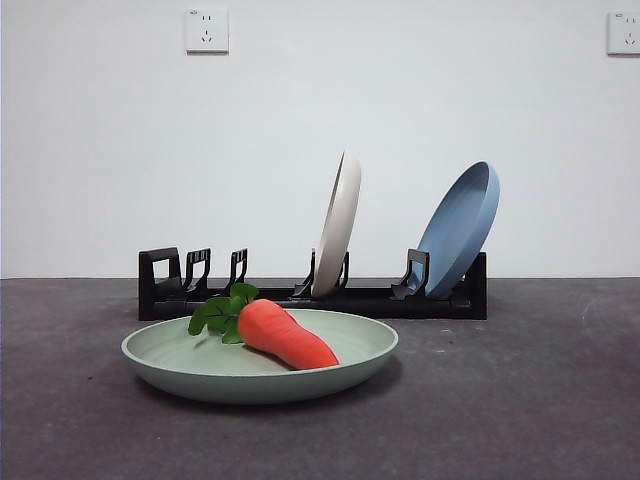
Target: Take the green plate from the plate rack,put the plate on the table,take the carrot from the table,put the carrot in the plate
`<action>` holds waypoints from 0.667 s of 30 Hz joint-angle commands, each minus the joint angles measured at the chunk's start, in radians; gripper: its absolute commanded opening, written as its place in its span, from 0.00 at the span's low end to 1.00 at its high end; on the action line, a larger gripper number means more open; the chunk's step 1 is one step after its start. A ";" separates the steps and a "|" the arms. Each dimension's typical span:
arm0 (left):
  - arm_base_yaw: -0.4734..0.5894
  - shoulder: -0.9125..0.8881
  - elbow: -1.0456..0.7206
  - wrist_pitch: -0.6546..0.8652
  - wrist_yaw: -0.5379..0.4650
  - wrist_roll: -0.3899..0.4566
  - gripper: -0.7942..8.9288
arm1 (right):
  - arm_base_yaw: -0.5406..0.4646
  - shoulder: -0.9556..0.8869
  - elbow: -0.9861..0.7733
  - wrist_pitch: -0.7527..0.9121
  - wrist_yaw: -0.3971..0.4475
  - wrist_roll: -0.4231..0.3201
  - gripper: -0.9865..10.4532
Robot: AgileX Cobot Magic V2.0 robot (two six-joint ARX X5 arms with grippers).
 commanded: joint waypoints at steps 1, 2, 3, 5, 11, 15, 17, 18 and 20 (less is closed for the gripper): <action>0.003 -0.005 -0.014 -0.001 0.003 -0.015 0.08 | 0.002 -0.002 -0.001 0.002 0.003 0.003 0.09; 0.003 -0.004 -0.014 0.002 0.005 -0.016 0.08 | 0.002 -0.002 -0.001 0.002 0.003 0.003 0.09; 0.003 -0.004 -0.014 0.006 0.004 -0.015 0.08 | 0.002 -0.002 -0.001 0.002 0.003 0.003 0.09; 0.003 -0.004 -0.014 0.006 0.002 -0.015 0.08 | 0.002 -0.002 -0.001 0.002 0.003 0.003 0.09; 0.003 -0.004 -0.014 0.006 0.001 -0.015 0.08 | 0.002 -0.002 -0.001 0.002 0.003 0.003 0.09; 0.003 -0.004 -0.014 0.006 0.001 -0.015 0.08 | 0.002 -0.002 -0.001 0.002 0.003 0.003 0.09; 0.003 -0.004 -0.014 0.006 0.001 -0.015 0.08 | 0.002 -0.002 -0.001 0.002 0.003 0.003 0.09; 0.003 -0.004 -0.014 0.006 0.001 -0.015 0.08 | 0.002 -0.002 -0.001 0.002 0.003 0.003 0.09; 0.003 -0.004 -0.014 0.006 0.001 -0.015 0.08 | 0.002 -0.002 -0.001 0.002 0.003 0.003 0.09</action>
